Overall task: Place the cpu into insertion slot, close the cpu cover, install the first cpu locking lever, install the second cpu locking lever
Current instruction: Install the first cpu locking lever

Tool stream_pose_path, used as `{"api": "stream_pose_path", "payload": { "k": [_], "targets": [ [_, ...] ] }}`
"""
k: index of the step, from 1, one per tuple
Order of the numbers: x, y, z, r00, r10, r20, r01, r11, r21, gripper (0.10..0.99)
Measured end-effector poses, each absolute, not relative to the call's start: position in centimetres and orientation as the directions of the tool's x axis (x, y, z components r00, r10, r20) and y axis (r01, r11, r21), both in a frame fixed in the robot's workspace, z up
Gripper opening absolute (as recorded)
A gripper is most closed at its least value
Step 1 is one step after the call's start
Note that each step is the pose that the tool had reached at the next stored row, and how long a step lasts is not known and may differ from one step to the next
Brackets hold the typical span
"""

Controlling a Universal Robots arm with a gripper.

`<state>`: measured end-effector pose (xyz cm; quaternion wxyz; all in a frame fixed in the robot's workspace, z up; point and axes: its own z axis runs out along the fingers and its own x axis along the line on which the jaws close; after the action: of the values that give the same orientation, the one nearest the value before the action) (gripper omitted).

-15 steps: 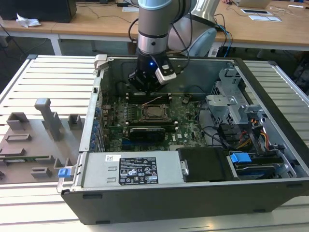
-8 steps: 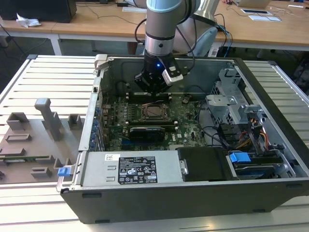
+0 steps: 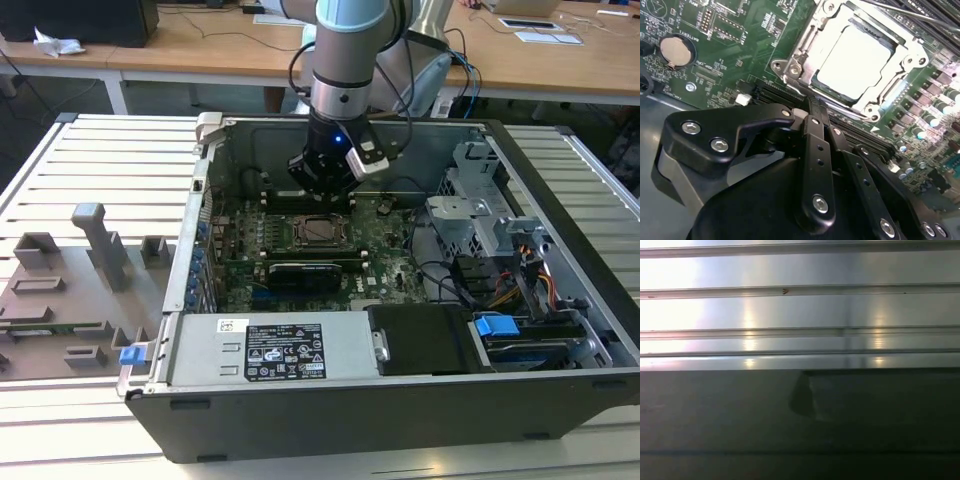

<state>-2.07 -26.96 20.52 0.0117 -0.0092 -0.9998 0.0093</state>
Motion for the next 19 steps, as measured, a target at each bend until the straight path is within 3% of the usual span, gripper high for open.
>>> {"api": "stream_pose_path", "payload": {
  "k": [15,19],
  "targets": [
    [-1.6,-27.0,20.8,-1.000,0.017,0.023,0.017,1.000,-0.019,0.106],
    [-1.6,-28.5,20.9,-1.000,0.017,0.023,0.017,1.000,-0.020,0.106]
  ]
}}
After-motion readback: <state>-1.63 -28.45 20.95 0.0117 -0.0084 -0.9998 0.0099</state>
